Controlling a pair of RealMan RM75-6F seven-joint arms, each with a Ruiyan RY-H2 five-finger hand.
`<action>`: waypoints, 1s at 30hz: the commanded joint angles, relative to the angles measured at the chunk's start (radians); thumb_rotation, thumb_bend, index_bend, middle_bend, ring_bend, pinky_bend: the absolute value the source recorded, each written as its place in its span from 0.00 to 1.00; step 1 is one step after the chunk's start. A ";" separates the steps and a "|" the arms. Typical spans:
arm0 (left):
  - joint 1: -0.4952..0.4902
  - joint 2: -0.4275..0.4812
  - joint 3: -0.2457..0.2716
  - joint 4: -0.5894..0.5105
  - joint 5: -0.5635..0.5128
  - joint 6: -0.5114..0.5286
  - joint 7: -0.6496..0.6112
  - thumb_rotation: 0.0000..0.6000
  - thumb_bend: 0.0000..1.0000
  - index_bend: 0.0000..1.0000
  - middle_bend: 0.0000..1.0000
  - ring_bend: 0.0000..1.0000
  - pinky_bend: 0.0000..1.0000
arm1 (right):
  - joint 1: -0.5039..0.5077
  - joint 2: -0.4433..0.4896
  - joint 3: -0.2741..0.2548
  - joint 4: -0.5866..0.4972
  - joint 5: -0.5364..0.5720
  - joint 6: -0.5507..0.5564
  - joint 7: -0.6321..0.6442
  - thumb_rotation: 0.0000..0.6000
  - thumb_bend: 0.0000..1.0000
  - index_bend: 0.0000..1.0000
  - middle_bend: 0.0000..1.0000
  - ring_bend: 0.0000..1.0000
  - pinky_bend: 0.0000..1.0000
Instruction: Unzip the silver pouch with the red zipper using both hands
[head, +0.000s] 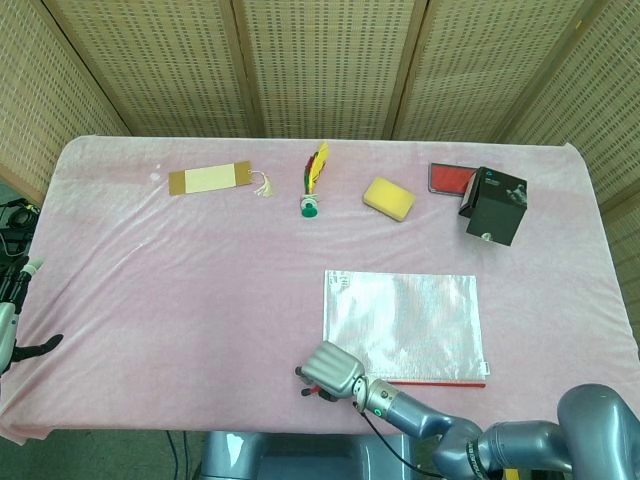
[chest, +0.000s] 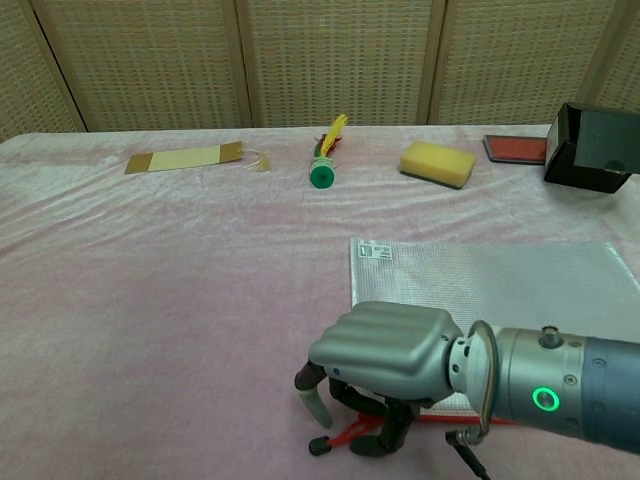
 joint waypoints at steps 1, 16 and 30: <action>0.000 0.000 0.000 0.000 0.000 0.000 0.001 1.00 0.00 0.00 0.00 0.00 0.00 | 0.000 -0.001 -0.003 0.003 -0.002 0.003 0.004 1.00 0.50 0.54 0.88 0.89 1.00; -0.001 0.001 0.002 -0.001 0.000 -0.001 -0.003 1.00 0.00 0.00 0.00 0.00 0.00 | 0.000 -0.005 -0.015 0.018 -0.022 0.021 0.030 1.00 0.57 0.57 0.90 0.90 1.00; -0.001 0.003 0.003 -0.002 0.002 -0.001 -0.006 1.00 0.00 0.00 0.00 0.00 0.00 | 0.000 -0.011 -0.020 0.023 -0.035 0.031 0.045 1.00 0.67 0.70 0.91 0.91 1.00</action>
